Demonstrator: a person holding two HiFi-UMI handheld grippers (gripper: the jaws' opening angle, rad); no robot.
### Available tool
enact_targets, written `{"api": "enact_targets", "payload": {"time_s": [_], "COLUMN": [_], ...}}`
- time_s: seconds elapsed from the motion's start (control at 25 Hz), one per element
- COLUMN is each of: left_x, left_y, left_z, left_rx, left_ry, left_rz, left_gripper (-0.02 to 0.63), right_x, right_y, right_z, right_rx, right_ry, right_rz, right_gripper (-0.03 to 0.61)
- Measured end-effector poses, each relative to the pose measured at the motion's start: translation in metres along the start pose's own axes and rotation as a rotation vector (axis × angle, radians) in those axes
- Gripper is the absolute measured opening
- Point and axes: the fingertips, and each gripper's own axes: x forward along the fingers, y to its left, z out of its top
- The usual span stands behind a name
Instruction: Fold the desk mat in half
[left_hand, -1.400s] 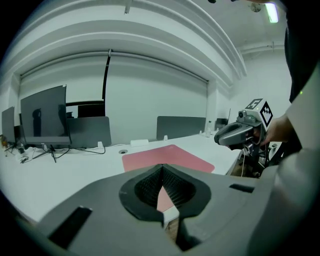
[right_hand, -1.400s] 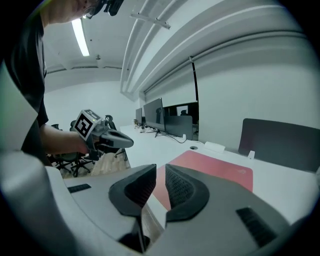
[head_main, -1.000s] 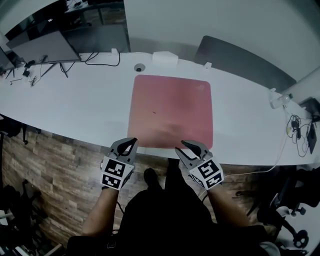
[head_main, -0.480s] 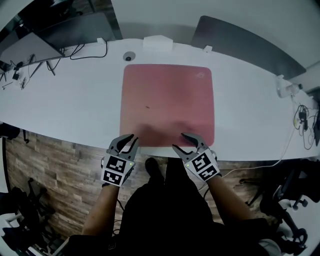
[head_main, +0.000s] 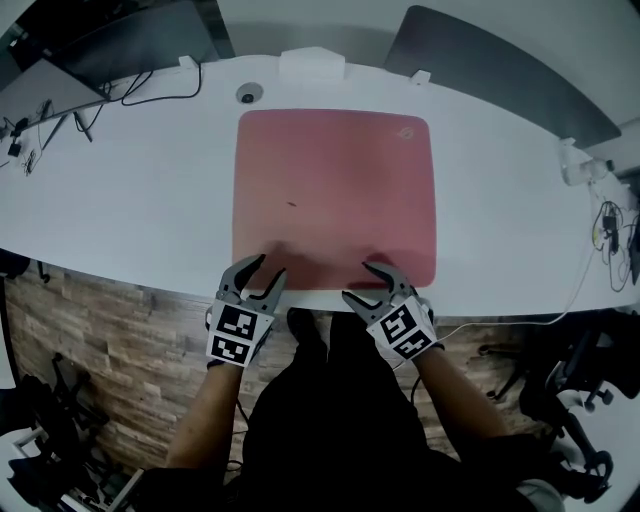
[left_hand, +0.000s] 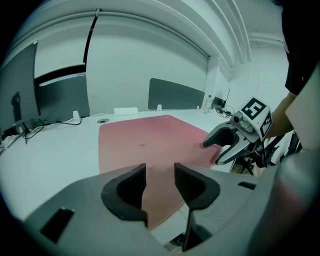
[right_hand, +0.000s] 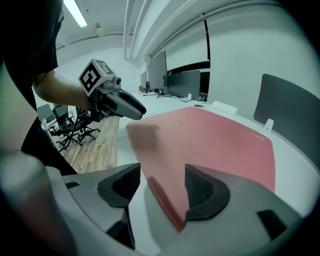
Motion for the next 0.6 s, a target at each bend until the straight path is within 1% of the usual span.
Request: {"api": "enact_targets", "payload": {"time_s": [0.24,0.44,0.6], "left_x": [0.0,-0.007,-0.01], "left_y": [-0.007,-0.01,-0.012], "left_z": [-0.017,-0.023,-0.027], "left_rx": [-0.008,-0.009,-0.003], "left_ry": [0.029,0.035,0.046], "left_rz": [-0.027,-0.03,-0.034], "left_gripper": [0.207,0.213,0.213], "right_x": [0.006,0.004,0.005], "right_y": [0.001,0.003,0.002], "right_z": [-0.012,-0.016,-0.02], "right_rx": [-0.012,-0.009,0.001], "right_ry": [0.027,0.035,0.06], "right_rz": [-0.016,-0.03,-0.041], "right_gripper": [0.278,0.279,0.278]}}
